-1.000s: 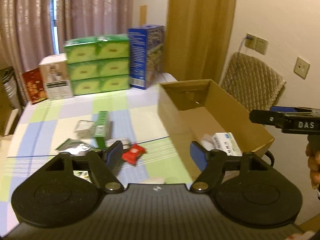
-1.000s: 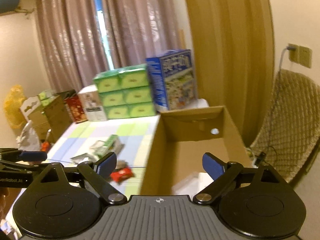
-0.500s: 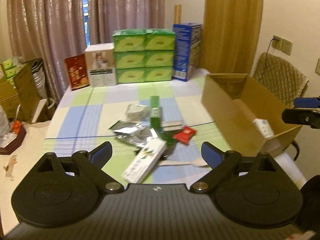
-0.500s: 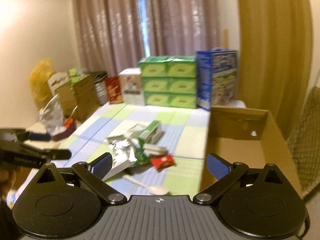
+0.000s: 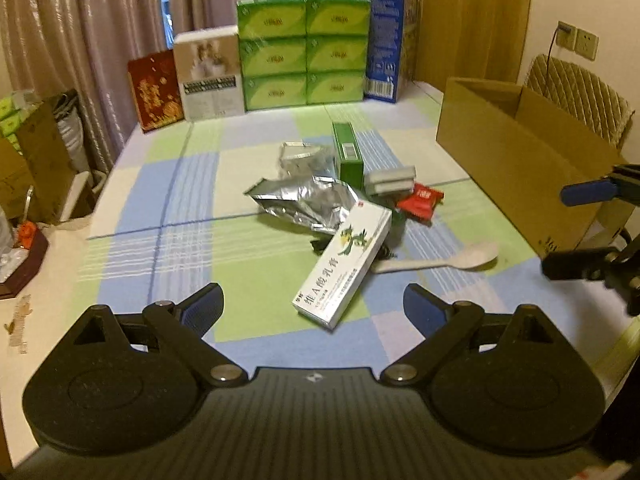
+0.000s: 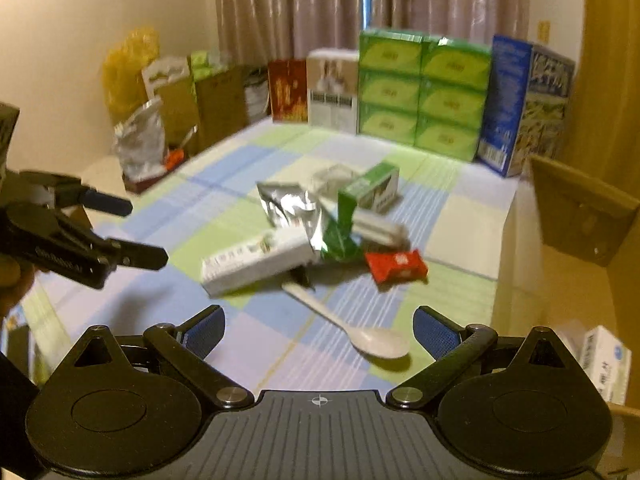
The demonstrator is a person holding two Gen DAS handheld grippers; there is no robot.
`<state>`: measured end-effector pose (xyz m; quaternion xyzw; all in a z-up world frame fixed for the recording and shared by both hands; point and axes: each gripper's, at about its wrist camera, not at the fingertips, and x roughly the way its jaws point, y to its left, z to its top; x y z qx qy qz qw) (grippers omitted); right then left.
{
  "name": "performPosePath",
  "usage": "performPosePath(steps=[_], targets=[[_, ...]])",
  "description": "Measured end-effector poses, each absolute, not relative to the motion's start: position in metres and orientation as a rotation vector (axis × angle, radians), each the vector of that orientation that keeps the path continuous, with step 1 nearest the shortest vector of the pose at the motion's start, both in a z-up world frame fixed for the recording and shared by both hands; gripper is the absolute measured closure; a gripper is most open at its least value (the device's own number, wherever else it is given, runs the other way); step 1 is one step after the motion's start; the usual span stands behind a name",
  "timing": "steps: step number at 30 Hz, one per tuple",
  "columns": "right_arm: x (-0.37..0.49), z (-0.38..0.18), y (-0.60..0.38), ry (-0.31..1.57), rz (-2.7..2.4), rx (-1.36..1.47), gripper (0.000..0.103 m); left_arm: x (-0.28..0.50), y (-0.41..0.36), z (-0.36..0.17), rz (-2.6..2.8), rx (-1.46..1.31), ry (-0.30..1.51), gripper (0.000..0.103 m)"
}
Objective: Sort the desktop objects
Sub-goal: 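Move both grippers back over the table toward the remaining items, then grasp the parrot ointment box with the left gripper while the right gripper approaches the white spoon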
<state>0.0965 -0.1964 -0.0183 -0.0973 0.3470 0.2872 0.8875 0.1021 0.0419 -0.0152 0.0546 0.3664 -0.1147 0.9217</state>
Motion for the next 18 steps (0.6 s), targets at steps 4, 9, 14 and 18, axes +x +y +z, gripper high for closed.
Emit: performPosePath(steps=[4,9,14,18], targets=[[0.109,-0.044,-0.19,0.733,0.6,-0.282,0.005,0.117,0.044,-0.037,-0.25,0.075,0.797,0.009],[0.121,-0.069,-0.184,0.739,0.608,-0.357,0.006,0.135,0.043,-0.047,-0.243,0.078,0.834,0.009],[0.142,-0.084,-0.181,0.781,0.6,-0.387,0.016,0.147,0.037,-0.051,-0.26,0.094,0.829,0.009],[0.158,-0.095,-0.183,0.818,0.573,-0.404,0.025,0.156,0.03,-0.055,-0.28,0.109,0.839,0.009]])
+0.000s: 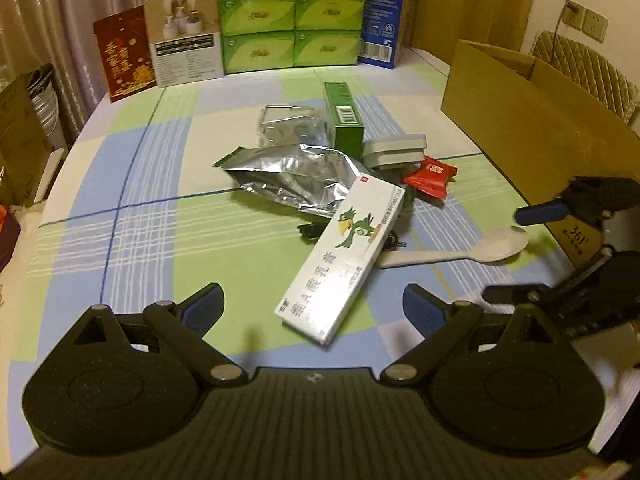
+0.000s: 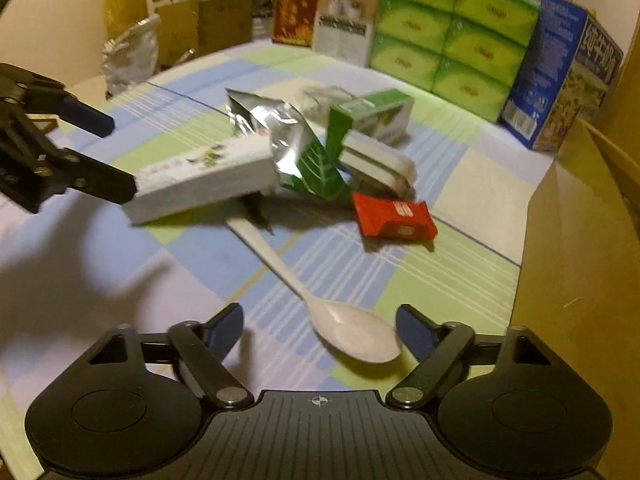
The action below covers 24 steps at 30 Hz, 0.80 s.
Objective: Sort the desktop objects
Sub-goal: 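Grasp the parrot ointment box with the left gripper while the right gripper approaches the white spoon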
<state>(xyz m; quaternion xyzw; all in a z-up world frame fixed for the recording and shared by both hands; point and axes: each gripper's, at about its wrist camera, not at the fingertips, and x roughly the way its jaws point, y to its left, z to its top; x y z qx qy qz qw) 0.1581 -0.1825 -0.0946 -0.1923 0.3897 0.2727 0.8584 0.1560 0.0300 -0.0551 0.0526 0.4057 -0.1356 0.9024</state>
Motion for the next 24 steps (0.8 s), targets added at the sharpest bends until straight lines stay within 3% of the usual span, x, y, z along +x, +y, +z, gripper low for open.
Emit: performPosePath(steps=[6,9,12,17,20,24], targets=[[0.167,-0.1,-0.186,0.851,0.573,-0.392,0.028,0.171,0.021,-0.064,-0.321,0.138,0.862,0.01],[0.168,-0.099,-0.187,0.873,0.58,-0.362,0.037,0.176,0.017,-0.07,-0.335,0.164,0.872,0.01],[0.165,-0.095,-0.187,0.889,0.574,-0.356,0.049,0.183,0.017,-0.077,-0.336,0.169,0.891,0.01],[0.157,-0.092,-0.188,0.907,0.589,-0.334,0.09,0.186,0.017,-0.08,-0.34,0.164,0.903,0.011],[0.152,-0.091,-0.187,0.924,0.609,-0.307,0.099,0.186,0.015,-0.081,-0.346,0.164,0.906,0.013],[0.148,-0.088,-0.183,0.935,0.656,-0.268,0.1,0.191,0.015,-0.085,-0.353,0.147,0.918,0.022]])
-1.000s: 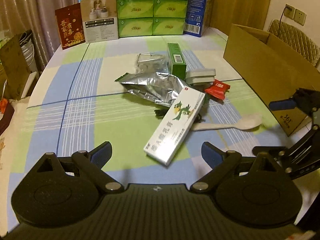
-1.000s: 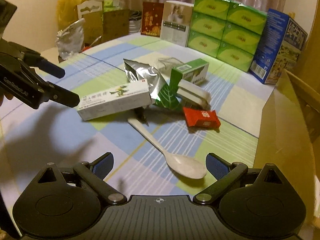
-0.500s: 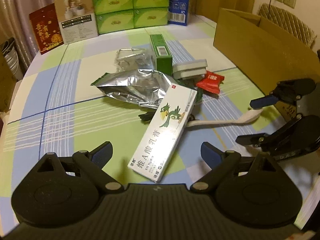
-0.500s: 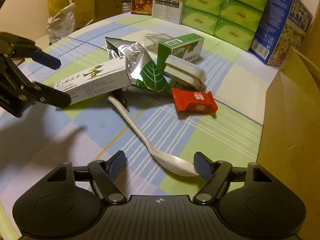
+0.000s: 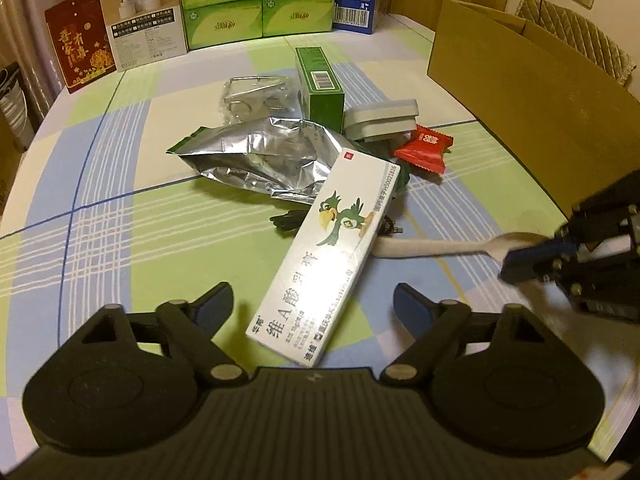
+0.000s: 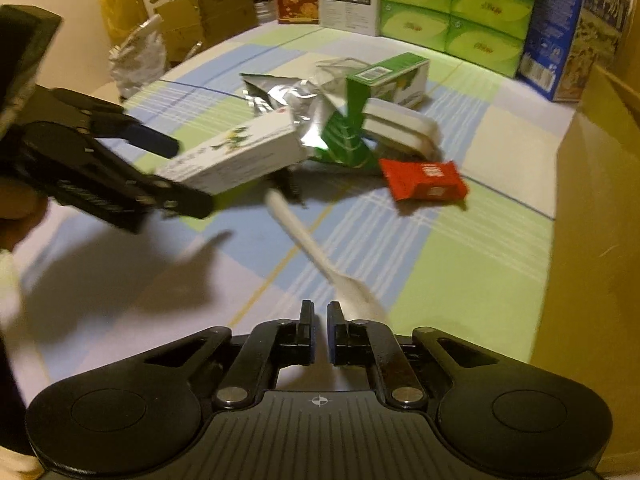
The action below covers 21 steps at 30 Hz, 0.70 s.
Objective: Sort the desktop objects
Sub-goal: 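Grasp the parrot ointment box with the left gripper while the right gripper approaches the white spoon, then grasp the white spoon by its bowl with the right gripper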
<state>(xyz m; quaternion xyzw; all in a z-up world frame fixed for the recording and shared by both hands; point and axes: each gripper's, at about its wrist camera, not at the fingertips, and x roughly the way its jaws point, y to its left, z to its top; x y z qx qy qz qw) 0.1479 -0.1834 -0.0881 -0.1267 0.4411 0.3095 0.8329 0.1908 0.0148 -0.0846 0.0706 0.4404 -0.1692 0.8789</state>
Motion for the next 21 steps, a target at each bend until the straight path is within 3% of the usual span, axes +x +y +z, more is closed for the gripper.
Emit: performPosePath(steps=[4,6,8,9,13,16,18,21], targets=[[0.143,-0.084,-0.181,0.868,0.668,-0.317,0.098,0.196,0.014,-0.09,-0.354,0.15,0.929,0.031],[0.142,-0.083,-0.181,0.828,0.64,-0.367,0.086,0.198,0.014,-0.093,-0.354,0.159,0.937,0.04],[0.141,-0.084,-0.182,0.795,0.61,-0.42,0.034,0.199,0.014,-0.095,-0.356,0.161,0.95,0.052],[0.14,-0.085,-0.182,0.776,0.6,-0.439,0.029,0.198,0.013,-0.096,-0.357,0.164,0.954,0.055],[0.148,-0.092,-0.185,0.828,0.607,-0.431,0.029,0.192,0.012,-0.093,-0.372,0.146,0.97,0.068],[0.156,-0.097,-0.192,0.894,0.588,-0.373,0.03,0.184,0.013,-0.091,-0.363,0.112,0.993,0.07],[0.16,-0.096,-0.197,0.935,0.587,-0.304,0.041,0.175,0.013,-0.088,-0.378,0.095,1.001,0.07],[0.155,-0.092,-0.197,0.952,0.582,-0.26,0.067,0.159,0.01,-0.086,-0.394,0.098,1.004,0.07]])
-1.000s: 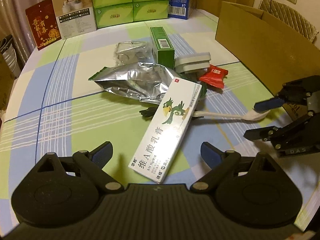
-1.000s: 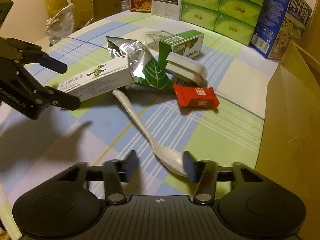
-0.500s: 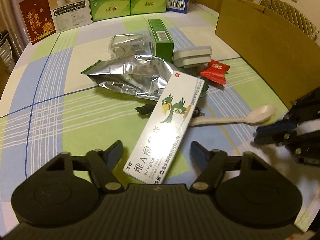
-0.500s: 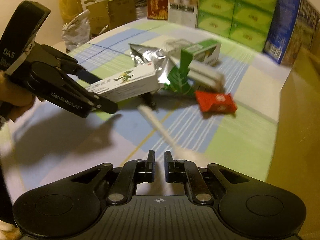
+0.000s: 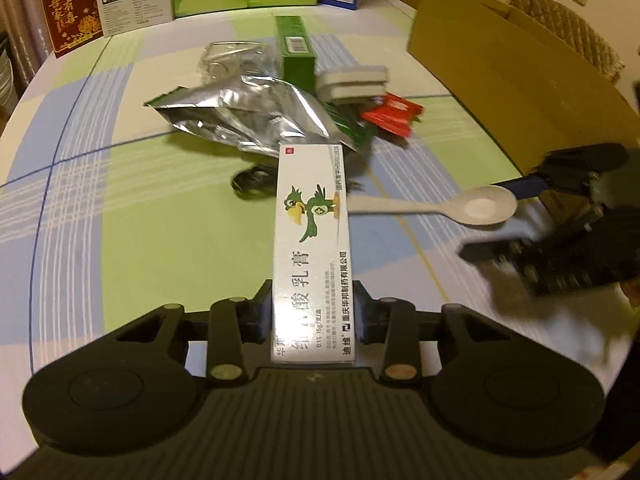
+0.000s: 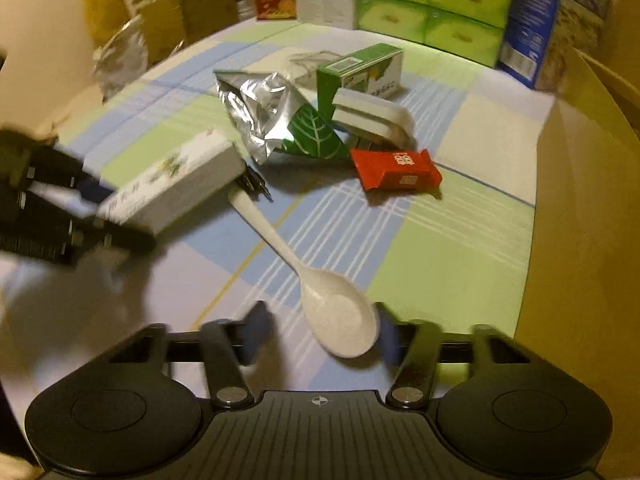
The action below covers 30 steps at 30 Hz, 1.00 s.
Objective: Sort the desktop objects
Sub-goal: 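Grasp the white spoon by its bowl with the right gripper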
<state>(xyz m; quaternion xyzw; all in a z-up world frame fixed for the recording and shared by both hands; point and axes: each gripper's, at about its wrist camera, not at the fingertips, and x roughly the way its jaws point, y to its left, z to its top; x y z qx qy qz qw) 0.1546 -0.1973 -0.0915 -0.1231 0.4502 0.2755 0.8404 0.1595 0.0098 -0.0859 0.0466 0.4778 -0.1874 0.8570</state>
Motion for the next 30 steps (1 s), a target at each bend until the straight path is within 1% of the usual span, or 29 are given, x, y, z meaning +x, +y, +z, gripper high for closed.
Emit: performPosePath(steps=[1,2,4,8,12,13,15,16,17,21,22,23,25,27,30], targets=[[0.151,-0.09,-0.196,0.953,0.583,-0.262,0.079,0.155,0.009,-0.085,-0.395,0.102,1.004,0.07],[0.148,-0.089,-0.196,0.957,0.586,-0.252,0.087,0.152,0.009,-0.085,-0.394,0.104,1.005,0.07],[0.143,-0.088,-0.197,0.974,0.589,-0.205,0.09,0.144,0.01,-0.086,-0.385,0.098,1.01,0.07],[0.131,-0.087,-0.207,1.042,0.622,-0.024,0.09,0.128,0.01,-0.087,-0.367,0.086,1.009,0.07],[0.122,-0.086,-0.211,1.037,0.604,0.027,0.089,0.117,0.009,-0.087,-0.372,0.067,1.0,0.069],[0.121,-0.086,-0.211,1.021,0.592,0.012,0.086,0.116,0.008,-0.087,-0.373,0.069,0.998,0.066],[0.119,-0.083,-0.208,0.976,0.564,-0.054,0.06,0.117,0.007,-0.087,-0.374,0.08,0.992,0.061],[0.116,-0.082,-0.206,0.94,0.553,-0.102,0.034,0.117,0.007,-0.087,-0.368,0.082,0.988,0.059],[0.113,-0.081,-0.203,0.902,0.545,-0.154,0.028,0.118,0.008,-0.087,-0.361,0.08,0.984,0.059],[0.11,-0.089,-0.192,0.863,0.586,-0.272,0.028,0.122,0.009,-0.086,-0.354,0.072,0.97,0.052],[0.111,-0.092,-0.19,0.856,0.594,-0.294,0.031,0.122,0.009,-0.086,-0.354,0.073,0.969,0.052],[0.112,-0.096,-0.188,0.843,0.596,-0.322,0.037,0.123,0.009,-0.086,-0.356,0.073,0.968,0.052],[0.111,-0.1,-0.186,0.796,0.613,-0.377,0.041,0.123,0.009,-0.087,-0.358,0.071,0.967,0.052],[0.114,-0.102,-0.186,0.778,0.63,-0.381,0.043,0.124,0.009,-0.087,-0.359,0.066,0.967,0.052],[0.116,-0.103,-0.187,0.796,0.645,-0.34,0.051,0.125,0.009,-0.088,-0.359,0.06,0.968,0.052]])
